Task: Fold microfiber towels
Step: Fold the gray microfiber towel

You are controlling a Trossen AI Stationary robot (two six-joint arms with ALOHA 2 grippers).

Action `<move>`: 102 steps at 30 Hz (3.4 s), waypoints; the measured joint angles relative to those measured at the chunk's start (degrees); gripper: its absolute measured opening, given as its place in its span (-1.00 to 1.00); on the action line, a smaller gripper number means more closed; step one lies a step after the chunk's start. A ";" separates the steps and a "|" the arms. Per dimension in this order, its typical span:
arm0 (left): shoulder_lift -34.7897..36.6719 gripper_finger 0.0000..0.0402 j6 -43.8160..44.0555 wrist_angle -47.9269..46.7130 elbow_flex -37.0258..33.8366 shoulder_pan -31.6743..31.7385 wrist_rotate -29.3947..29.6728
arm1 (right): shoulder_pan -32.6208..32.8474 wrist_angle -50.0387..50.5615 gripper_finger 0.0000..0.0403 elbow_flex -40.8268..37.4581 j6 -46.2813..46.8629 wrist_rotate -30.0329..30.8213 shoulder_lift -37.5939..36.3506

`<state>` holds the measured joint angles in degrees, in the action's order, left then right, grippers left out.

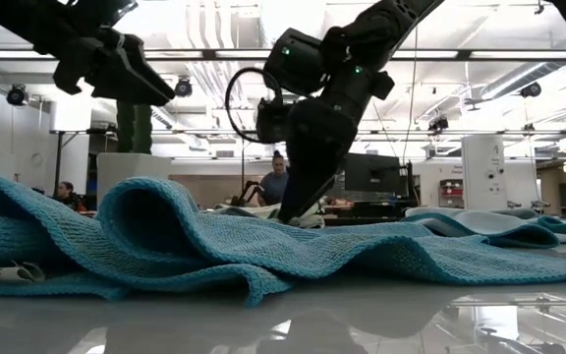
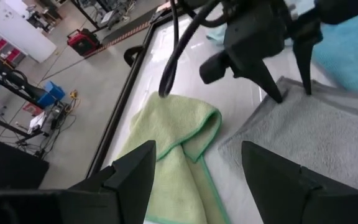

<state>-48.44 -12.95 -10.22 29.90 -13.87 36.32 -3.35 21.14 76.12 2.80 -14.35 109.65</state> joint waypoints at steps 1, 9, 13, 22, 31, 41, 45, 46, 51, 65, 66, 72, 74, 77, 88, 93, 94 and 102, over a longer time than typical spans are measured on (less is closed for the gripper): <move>-0.22 0.10 -0.02 -0.02 0.05 0.00 0.02 | 0.10 -0.33 -0.28 0.00 0.30 -0.02 0.42; -3.76 0.10 -4.11 6.93 0.05 0.02 -0.12 | 0.76 -3.01 -0.86 0.35 -3.44 0.00 1.12; -6.23 0.10 -3.92 10.53 0.18 0.02 -0.15 | 0.75 -3.33 -0.93 0.35 -4.78 0.91 -1.86; -14.87 0.10 3.96 24.94 0.23 -0.25 -4.38 | 1.71 -9.01 -0.94 0.01 -6.69 3.89 -6.51; -19.22 0.10 21.20 26.55 2.56 -4.71 -3.28 | 1.99 -25.17 -0.94 1.25 -2.11 7.10 -7.73; -12.43 0.10 26.95 10.86 10.28 -5.49 -0.23 | 2.01 -16.88 -0.94 10.15 -4.19 12.53 -9.48; -10.55 0.10 21.31 10.46 10.65 -5.44 5.24 | 1.99 -14.48 -0.94 13.64 -2.75 15.78 -9.58; -10.14 0.10 19.55 10.13 10.86 -5.36 7.06 | 1.99 -13.91 -0.94 14.51 -2.85 17.35 -9.68; -7.23 0.10 11.54 9.73 12.63 -5.33 11.24 | 2.10 -9.61 -0.94 20.93 -6.23 24.97 -10.10; -12.33 0.10 9.55 24.71 10.72 -3.43 26.51 | 1.97 -1.77 -0.94 32.69 -5.00 35.53 -9.78; -14.05 0.10 9.52 27.12 10.72 -3.41 28.91 | 1.97 -1.71 -0.94 32.84 -3.85 36.72 -9.78; -24.21 0.10 6.18 39.69 10.68 -2.58 36.85 | 1.97 -1.94 -0.94 33.22 0.71 37.53 -9.78; -27.03 0.10 6.10 42.13 11.16 -2.45 36.81 | 1.97 -1.46 -0.94 33.22 0.75 37.51 -9.78; -29.90 0.10 6.38 42.82 12.16 -1.94 36.74 | 1.97 1.06 -0.94 33.22 1.49 37.32 -9.78; -33.50 0.10 7.81 42.77 12.27 -1.96 31.88 | 1.69 22.53 -0.94 33.44 -4.12 24.60 -9.84; -33.29 0.10 10.11 42.77 12.37 -0.71 25.56 | 0.46 33.09 -0.94 33.38 -2.81 25.46 -9.84; -33.29 0.10 10.51 42.78 12.38 -0.53 23.47 | 0.34 34.51 -0.94 33.38 -2.77 25.19 -9.84; -33.16 0.10 9.26 42.64 12.38 -0.37 5.90 | -0.81 45.19 -0.94 33.28 -7.49 7.21 -9.88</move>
<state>-81.61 -3.69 32.42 42.28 -14.24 42.22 -4.16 66.33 109.40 -4.70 -7.14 99.77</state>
